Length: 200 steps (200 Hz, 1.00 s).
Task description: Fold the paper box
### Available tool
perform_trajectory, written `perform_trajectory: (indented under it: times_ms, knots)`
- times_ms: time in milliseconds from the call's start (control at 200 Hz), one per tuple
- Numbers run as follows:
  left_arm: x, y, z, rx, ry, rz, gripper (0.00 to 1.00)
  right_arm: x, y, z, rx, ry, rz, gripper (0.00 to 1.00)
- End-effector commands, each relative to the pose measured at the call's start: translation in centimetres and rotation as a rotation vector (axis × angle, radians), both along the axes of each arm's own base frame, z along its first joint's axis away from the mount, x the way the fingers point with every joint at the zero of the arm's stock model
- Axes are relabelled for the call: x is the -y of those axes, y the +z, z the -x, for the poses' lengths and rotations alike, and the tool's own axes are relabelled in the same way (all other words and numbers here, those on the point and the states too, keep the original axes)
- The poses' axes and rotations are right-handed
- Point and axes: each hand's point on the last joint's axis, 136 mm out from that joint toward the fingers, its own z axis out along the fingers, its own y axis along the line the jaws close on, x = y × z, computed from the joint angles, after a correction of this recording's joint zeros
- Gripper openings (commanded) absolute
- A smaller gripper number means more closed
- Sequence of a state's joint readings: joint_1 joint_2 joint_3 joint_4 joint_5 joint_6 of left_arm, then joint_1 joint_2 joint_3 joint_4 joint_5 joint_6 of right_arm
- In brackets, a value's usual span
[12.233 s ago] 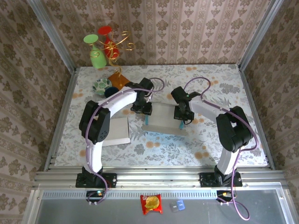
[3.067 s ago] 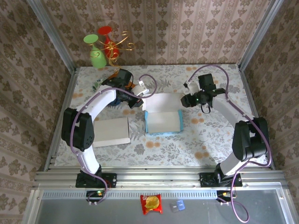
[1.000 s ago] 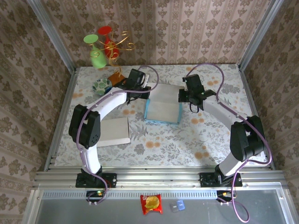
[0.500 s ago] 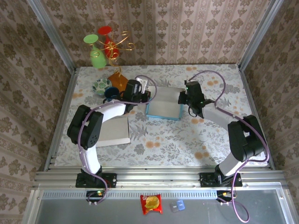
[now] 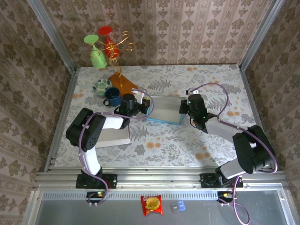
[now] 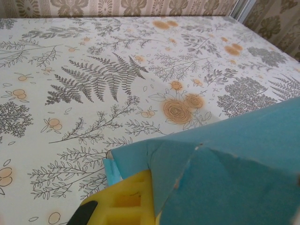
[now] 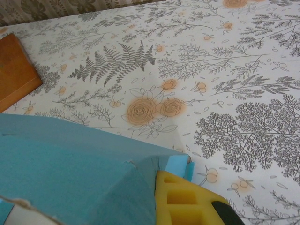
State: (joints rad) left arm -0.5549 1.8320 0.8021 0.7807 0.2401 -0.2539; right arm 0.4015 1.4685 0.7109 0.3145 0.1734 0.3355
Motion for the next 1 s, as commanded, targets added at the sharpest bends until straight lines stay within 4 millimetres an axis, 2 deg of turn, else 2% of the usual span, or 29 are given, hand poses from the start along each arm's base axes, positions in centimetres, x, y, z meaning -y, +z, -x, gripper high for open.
perform_trajectory:
  times_ms: [0,365,395,430,530,670,875,900,940,995]
  knots:
    - [1.3,2.2,1.5,0.068,-0.077,0.097,0.0,-0.6,1.4,0.7,0.045,0.004,0.004,0.02]
    - [0.8,0.4,2.7,0.063,-0.054,0.064,0.0,-0.4,-0.5,2.7,-0.026,-0.022,0.082,0.13]
    - [0.8,0.4,2.8,0.067,-0.053,0.06,0.0,-0.4,0.5,2.8,-0.007,-0.024,0.072,0.15]
    - [0.7,0.2,2.9,0.069,-0.051,0.052,0.0,-0.4,0.8,2.9,-0.011,-0.026,0.069,0.17]
    - [0.4,-0.3,3.2,0.077,-0.038,0.022,0.0,-0.7,1.4,3.1,-0.031,-0.016,0.053,0.26]
    - [0.0,-0.2,3.2,0.091,-0.027,0.002,0.0,-1.6,1.9,4.0,-0.125,0.006,-0.021,0.47]
    - [0.5,0.3,3.0,0.113,-0.03,-0.054,0.0,-3.5,1.7,7.3,-0.327,0.06,-0.18,0.61]
    - [0.5,0.4,3.0,0.114,-0.028,-0.057,0.0,-3.5,1.8,7.8,-0.346,0.052,-0.204,0.64]
    - [0.6,0.4,2.9,0.114,-0.027,-0.06,0.0,-3.4,1.7,8.5,-0.378,0.036,-0.241,0.74]
    - [0.7,0.4,2.9,0.116,-0.03,-0.07,0.0,-3.6,1.9,9.1,-0.411,0.038,-0.282,0.75]
